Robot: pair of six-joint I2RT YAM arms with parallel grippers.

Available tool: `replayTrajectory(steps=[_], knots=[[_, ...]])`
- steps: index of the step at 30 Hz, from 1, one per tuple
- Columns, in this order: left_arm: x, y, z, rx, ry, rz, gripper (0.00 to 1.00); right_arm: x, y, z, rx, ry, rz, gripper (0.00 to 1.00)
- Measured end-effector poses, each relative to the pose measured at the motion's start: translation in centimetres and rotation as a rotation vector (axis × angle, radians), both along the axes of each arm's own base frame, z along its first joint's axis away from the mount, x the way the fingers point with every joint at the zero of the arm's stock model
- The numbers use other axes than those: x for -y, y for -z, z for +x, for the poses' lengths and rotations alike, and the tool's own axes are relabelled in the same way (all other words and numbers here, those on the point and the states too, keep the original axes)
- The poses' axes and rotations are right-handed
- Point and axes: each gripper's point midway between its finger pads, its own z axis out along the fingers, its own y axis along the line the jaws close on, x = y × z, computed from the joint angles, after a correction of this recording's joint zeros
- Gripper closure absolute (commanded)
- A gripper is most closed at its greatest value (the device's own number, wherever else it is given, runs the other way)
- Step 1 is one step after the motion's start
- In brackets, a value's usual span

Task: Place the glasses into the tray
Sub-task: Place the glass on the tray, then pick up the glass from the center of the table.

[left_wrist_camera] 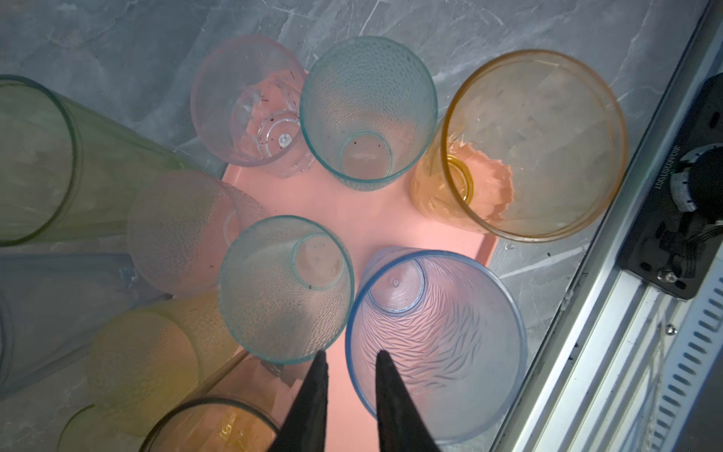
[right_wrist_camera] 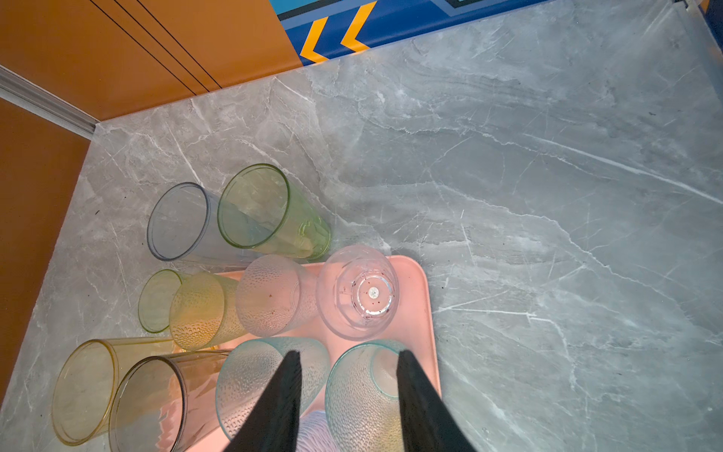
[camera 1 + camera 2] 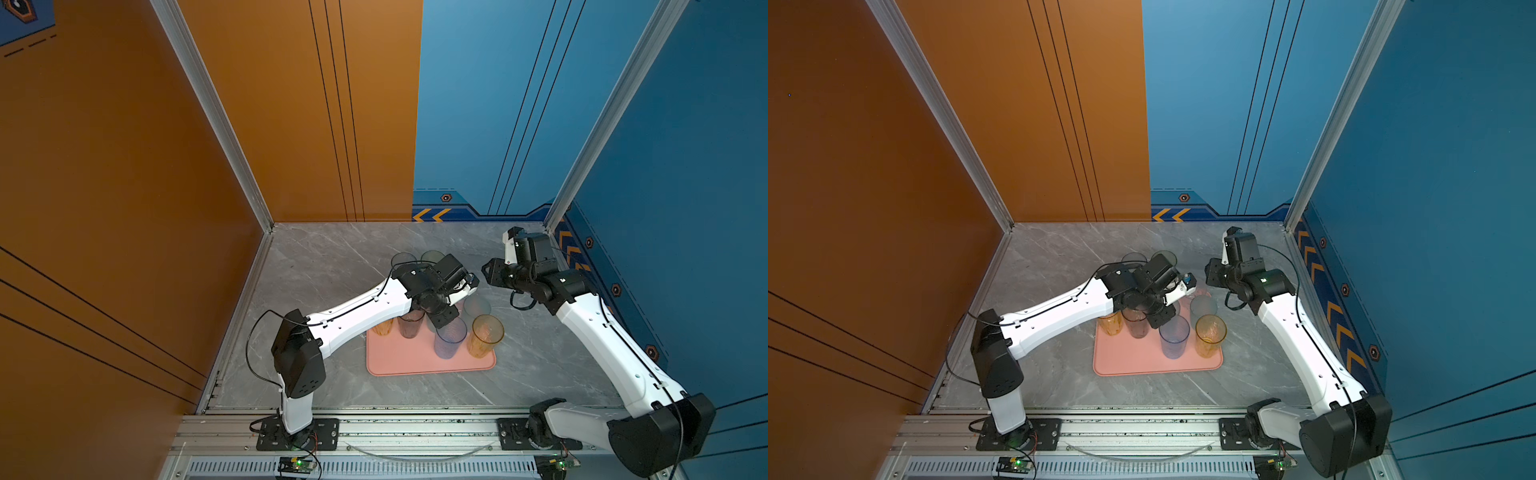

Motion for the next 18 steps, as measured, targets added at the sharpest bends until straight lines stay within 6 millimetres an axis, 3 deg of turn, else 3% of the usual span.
replayTrajectory(steps=[4,7,10,12,14,18], knots=[[-0.8,-1.7,0.0,0.028,-0.014,-0.045,0.77,0.0,0.1,0.0,-0.003,0.000,-0.001,0.60],[-2.0,-4.6,0.7,0.071,-0.050,-0.113,0.78,0.0,0.3,0.1,-0.008,-0.001,-0.003,0.61],[-4.4,-8.0,2.1,0.127,-0.120,-0.191,0.79,-0.2,0.6,0.2,-0.017,-0.007,-0.009,0.61],[-7.5,-10.0,3.8,0.170,-0.218,-0.253,0.81,-0.3,0.8,0.3,-0.022,-0.011,-0.014,0.61],[-11.3,-10.8,5.3,0.202,-0.333,-0.296,0.83,-0.3,0.9,0.4,-0.025,-0.015,-0.021,0.61],[-20.1,-9.0,7.8,0.215,-0.609,-0.322,0.84,-0.3,0.6,0.5,-0.020,-0.023,-0.031,0.61]])
